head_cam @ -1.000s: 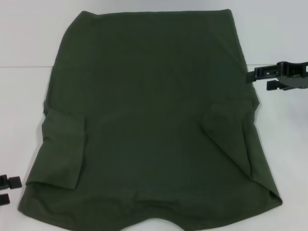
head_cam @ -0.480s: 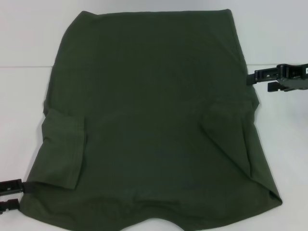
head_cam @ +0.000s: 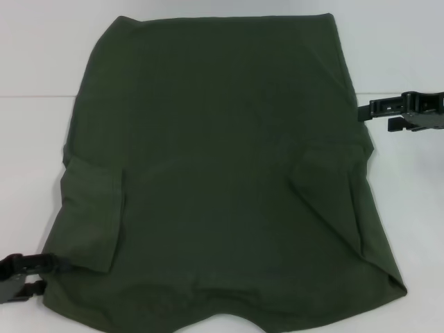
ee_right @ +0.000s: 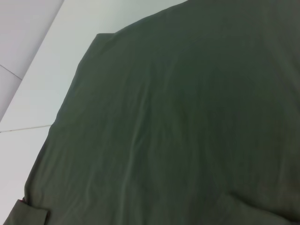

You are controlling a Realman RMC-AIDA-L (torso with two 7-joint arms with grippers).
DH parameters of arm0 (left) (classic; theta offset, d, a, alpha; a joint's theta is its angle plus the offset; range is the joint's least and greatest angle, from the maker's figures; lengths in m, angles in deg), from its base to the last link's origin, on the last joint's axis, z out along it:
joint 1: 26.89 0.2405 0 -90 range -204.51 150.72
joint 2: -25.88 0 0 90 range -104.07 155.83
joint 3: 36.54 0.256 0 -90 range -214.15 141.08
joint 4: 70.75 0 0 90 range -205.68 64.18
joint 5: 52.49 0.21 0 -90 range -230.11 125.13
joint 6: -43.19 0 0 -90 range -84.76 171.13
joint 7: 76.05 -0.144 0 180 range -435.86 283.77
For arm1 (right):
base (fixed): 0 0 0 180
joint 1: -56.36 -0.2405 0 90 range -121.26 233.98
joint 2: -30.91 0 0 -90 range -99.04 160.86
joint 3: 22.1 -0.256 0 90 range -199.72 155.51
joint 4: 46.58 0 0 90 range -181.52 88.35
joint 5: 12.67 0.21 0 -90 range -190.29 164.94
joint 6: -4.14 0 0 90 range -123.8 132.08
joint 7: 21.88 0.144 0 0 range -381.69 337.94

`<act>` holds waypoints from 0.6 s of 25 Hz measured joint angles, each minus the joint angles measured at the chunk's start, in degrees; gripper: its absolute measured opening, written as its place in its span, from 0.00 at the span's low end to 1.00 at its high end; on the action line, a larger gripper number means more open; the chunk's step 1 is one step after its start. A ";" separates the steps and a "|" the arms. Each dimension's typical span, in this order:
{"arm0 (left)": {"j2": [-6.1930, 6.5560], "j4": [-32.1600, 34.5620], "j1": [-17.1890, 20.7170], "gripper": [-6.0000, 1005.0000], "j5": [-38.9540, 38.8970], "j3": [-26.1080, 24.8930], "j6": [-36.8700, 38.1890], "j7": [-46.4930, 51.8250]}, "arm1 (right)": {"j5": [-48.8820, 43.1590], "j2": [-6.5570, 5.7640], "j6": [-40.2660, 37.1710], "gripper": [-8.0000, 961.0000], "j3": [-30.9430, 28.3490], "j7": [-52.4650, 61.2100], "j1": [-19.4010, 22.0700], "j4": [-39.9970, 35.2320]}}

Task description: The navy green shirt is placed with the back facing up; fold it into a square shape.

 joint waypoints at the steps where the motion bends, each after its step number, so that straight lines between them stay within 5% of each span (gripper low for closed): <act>1: -0.06 -0.16 -0.29 0.81 0.01 0.19 -0.17 -0.04 | 0.00 0.00 0.00 0.95 0.00 -0.02 0.04 0.00; 14: -0.92 1.83 -0.87 0.76 -0.32 1.01 0.03 -0.12 | 0.03 0.08 -0.08 0.95 -0.87 -0.20 0.52 0.01; 15: -0.89 1.93 -0.91 0.68 -0.32 1.00 0.04 -0.12 | 0.03 0.03 -0.18 0.95 -0.90 -0.25 0.52 0.00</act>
